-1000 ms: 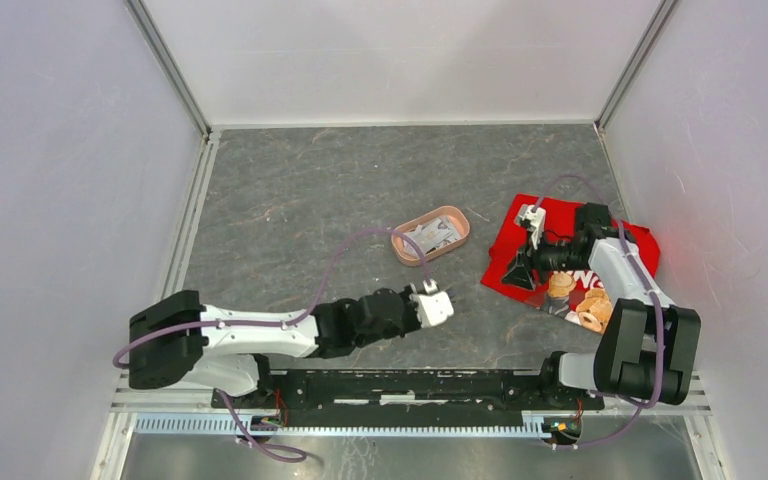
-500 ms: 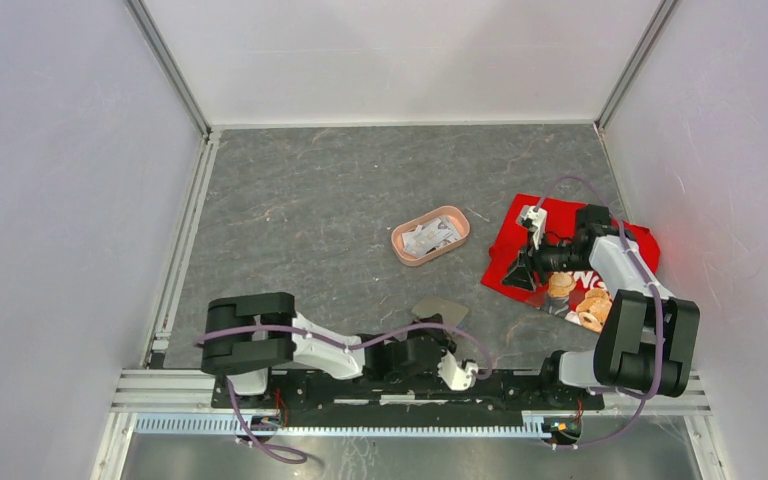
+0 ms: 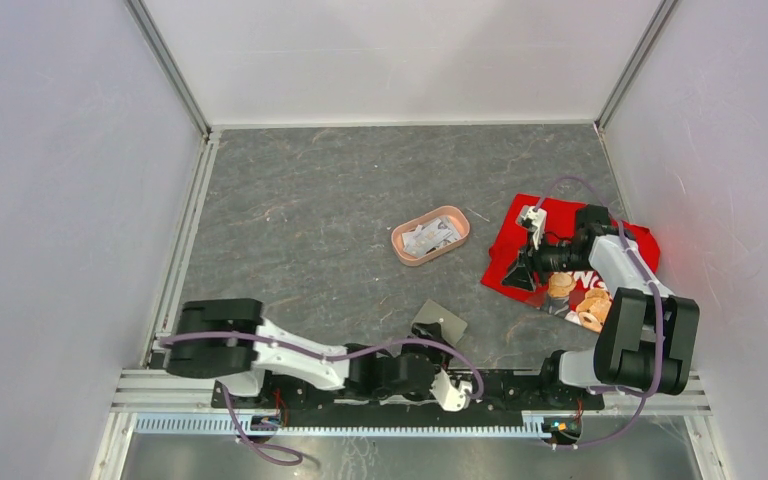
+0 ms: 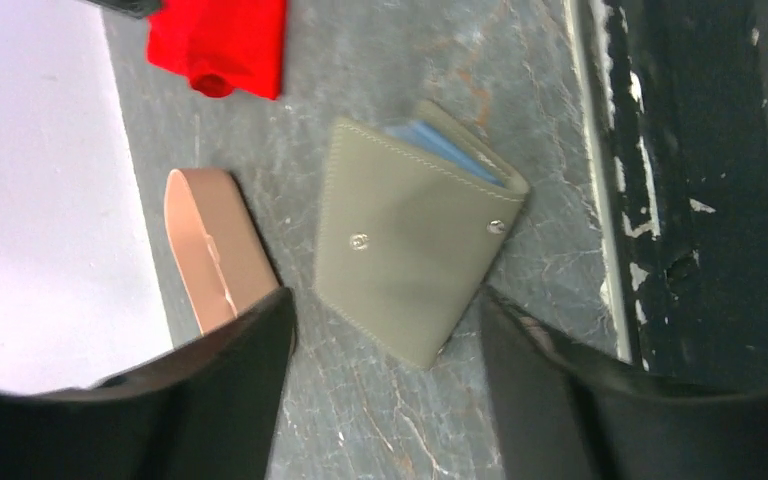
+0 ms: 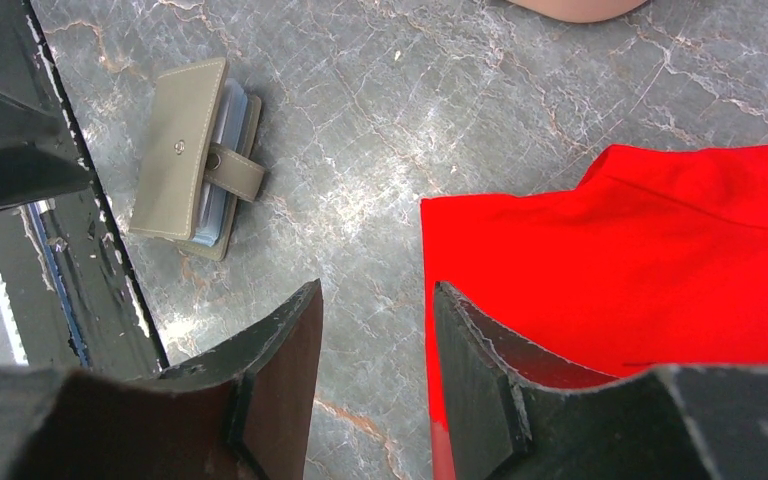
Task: Put the credit cards into the card holder
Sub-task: Close the card holder at the center of the board.
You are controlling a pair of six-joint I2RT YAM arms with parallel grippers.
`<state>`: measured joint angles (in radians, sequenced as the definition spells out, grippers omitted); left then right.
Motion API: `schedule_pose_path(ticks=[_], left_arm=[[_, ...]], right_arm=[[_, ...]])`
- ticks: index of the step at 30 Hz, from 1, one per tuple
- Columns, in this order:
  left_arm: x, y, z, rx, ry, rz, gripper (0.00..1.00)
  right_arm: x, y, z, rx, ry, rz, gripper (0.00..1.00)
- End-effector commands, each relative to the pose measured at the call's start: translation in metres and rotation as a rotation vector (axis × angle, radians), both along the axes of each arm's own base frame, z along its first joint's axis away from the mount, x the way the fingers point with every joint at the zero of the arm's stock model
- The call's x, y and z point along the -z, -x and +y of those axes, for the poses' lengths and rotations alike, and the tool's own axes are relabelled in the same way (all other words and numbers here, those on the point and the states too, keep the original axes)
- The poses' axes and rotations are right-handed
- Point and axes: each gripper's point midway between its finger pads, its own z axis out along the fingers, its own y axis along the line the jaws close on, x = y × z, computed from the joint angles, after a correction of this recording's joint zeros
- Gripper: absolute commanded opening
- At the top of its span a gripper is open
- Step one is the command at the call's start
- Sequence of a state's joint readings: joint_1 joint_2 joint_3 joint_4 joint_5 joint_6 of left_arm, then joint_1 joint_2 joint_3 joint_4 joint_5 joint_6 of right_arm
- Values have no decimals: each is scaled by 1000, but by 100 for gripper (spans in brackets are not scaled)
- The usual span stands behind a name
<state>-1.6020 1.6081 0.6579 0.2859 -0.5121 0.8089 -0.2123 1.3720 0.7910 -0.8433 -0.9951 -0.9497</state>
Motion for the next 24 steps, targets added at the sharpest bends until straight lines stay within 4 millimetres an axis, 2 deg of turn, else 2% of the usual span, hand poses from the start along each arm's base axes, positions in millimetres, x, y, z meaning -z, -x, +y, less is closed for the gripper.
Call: schedule_pose_path(ticks=[1,2,3,6,8,11,13,16,18,20,21,24], left_arm=[[-40,17,4,-57,222,204,81],[-49,21,5,-54,264,242,96],[-55,25,7,-52,300,283,99],[-74,30,14,-81,423,391,100],[-96,26,17,-171,604,514,100],[-122,-1,40,-425,955,710,100],[-125,-8,37,-453,1020,936,99],[-118,-32,36,-554,1097,1153,88],[-116,-42,32,-592,1126,1155,80],[-112,-49,23,-619,1112,1137,68],[-108,-52,17,-636,1095,1129,61],[-94,-54,-7,-646,1020,1147,51]], right_arm=[[-14,-7,4,-25,-17,-87,51],[-15,-7,5,-34,-18,-101,51],[-17,-6,7,-45,-19,-117,51],[-23,-3,18,-103,-27,-180,52],[-29,2,30,-172,-34,-245,56],[-34,7,53,-278,-14,-357,69],[-33,3,71,-272,20,-369,73],[-27,-3,90,-239,40,-337,72],[-16,-2,95,-220,54,-277,70],[1,1,90,-221,109,-235,68],[8,3,88,-223,125,-215,68],[21,13,86,-251,133,-157,65]])
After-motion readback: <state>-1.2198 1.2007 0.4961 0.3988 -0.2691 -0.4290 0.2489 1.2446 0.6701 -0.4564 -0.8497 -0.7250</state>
